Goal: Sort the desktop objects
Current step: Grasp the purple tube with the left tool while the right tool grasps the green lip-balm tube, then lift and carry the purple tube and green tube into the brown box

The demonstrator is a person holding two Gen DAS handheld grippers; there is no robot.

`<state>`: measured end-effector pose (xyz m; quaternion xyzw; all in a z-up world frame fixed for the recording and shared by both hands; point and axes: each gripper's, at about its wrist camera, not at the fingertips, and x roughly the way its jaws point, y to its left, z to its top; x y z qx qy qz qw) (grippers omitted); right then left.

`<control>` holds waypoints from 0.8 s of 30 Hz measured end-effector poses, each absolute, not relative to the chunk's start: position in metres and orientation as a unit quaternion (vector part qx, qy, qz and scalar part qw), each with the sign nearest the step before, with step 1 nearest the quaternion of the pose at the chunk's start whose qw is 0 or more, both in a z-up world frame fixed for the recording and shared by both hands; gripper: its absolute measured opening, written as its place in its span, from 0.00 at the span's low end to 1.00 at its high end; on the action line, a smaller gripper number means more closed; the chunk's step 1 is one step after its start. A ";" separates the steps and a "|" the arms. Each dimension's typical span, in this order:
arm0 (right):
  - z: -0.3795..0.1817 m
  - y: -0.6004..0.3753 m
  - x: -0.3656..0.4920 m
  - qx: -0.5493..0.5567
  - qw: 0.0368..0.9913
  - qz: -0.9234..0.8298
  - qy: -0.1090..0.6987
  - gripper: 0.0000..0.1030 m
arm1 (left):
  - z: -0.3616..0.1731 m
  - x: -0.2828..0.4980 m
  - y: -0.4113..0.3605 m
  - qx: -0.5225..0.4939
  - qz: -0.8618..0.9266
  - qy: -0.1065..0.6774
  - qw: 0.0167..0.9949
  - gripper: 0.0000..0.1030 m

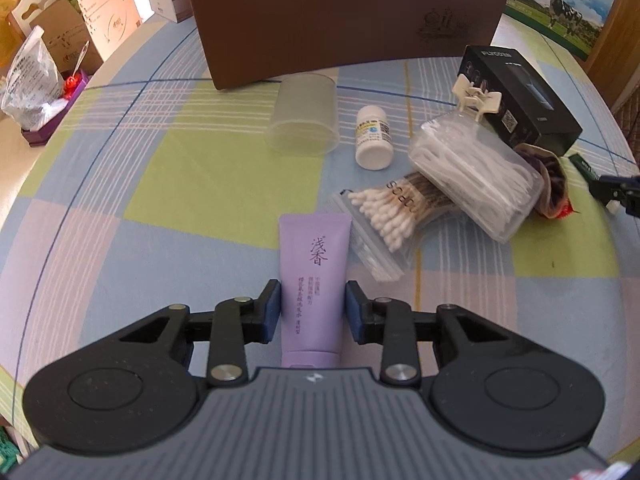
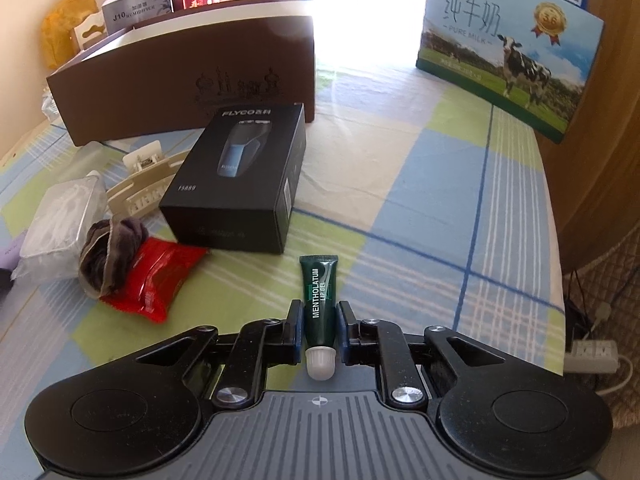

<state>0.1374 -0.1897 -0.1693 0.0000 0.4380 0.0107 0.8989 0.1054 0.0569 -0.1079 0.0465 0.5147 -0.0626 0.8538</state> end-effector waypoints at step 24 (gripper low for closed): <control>-0.102 -0.157 0.099 0.075 0.908 0.080 0.404 0.13 | -0.031 0.081 0.047 -0.001 -0.093 0.449 0.889 0.28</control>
